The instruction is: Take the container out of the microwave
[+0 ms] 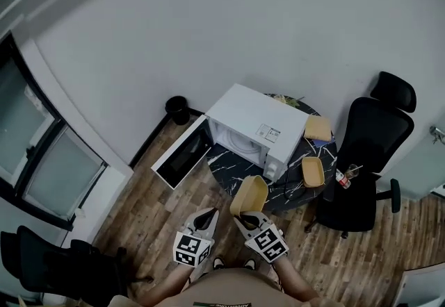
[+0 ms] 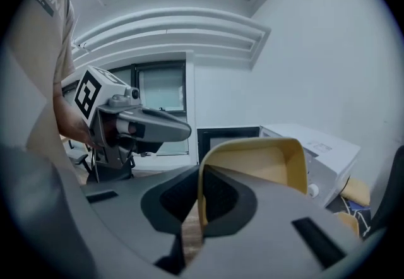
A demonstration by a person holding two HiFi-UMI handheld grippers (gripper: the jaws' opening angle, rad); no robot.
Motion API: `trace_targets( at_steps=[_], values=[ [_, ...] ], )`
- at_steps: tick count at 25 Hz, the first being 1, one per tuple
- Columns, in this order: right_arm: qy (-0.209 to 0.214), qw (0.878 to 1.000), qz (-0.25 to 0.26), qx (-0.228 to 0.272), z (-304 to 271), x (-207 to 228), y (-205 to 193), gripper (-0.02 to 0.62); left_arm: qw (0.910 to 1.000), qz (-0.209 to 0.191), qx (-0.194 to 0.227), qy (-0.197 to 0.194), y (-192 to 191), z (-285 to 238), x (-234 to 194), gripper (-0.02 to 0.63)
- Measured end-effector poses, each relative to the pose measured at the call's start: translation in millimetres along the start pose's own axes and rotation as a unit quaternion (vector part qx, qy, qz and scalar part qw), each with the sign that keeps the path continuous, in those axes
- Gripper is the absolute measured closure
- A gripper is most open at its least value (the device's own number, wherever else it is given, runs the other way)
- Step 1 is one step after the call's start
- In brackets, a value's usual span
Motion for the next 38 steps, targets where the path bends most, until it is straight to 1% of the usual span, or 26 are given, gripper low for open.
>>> trace_targets(
  at_steps=[4,7,8,11,15,19,22,26,30,38],
  values=[
    [-0.006,1.0,0.015,0.005,4.4,-8.3,6.1,0.583,0.9998,0.0,0.005,-0.02,3.9,2.7,6.0,0.6],
    [-0.016,1.0,0.02,0.015,7.1,-12.3,13.9,0.583,0.9991,-0.025,0.015,-0.03,14.2,3.6,6.3,0.6],
    [-0.021,0.999,0.019,0.018,9.3,-13.4,15.6,0.583,0.9989,-0.027,0.017,-0.033,16.2,4.2,7.3,0.6],
    [-0.034,0.999,0.019,0.017,23.6,-19.0,15.3,0.583,0.9984,-0.024,0.023,-0.045,17.5,6.1,17.6,0.6],
    [-0.049,0.998,0.031,0.016,27.0,-19.0,22.3,0.583,0.9976,-0.033,0.032,-0.052,24.8,5.7,12.6,0.6],
    [-0.061,0.998,0.018,0.004,30.6,-18.9,14.9,0.583,0.9975,-0.027,0.032,-0.057,24.3,5.0,16.1,0.6],
    [-0.063,0.998,0.006,0.014,30.2,-20.0,17.2,0.583,0.9974,-0.027,0.032,-0.058,25.9,7.0,14.9,0.6],
    [-0.06,0.998,0.006,0.017,27.7,-17.8,22.1,0.583,0.9975,-0.032,0.03,-0.056,25.9,11.2,11.5,0.6],
    [-0.057,0.998,0.006,0.022,24.3,-16.9,26.6,0.583,0.9982,-0.029,0.018,-0.049,17.2,16.9,4.8,0.6],
    [-0.053,0.998,0.005,0.021,22.0,-13.7,28.3,0.583,0.9989,-0.025,0.013,-0.037,12.1,19.3,-5.4,0.6]
  ],
)
Point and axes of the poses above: the fingertips, and each gripper's own axes: z backward along the fingers, x to its right, y out of its top, the point moved 5 cm from there along z, backward along the fingers, and after that the axes turned 2 degrees about -z, right-handed, at the moved point
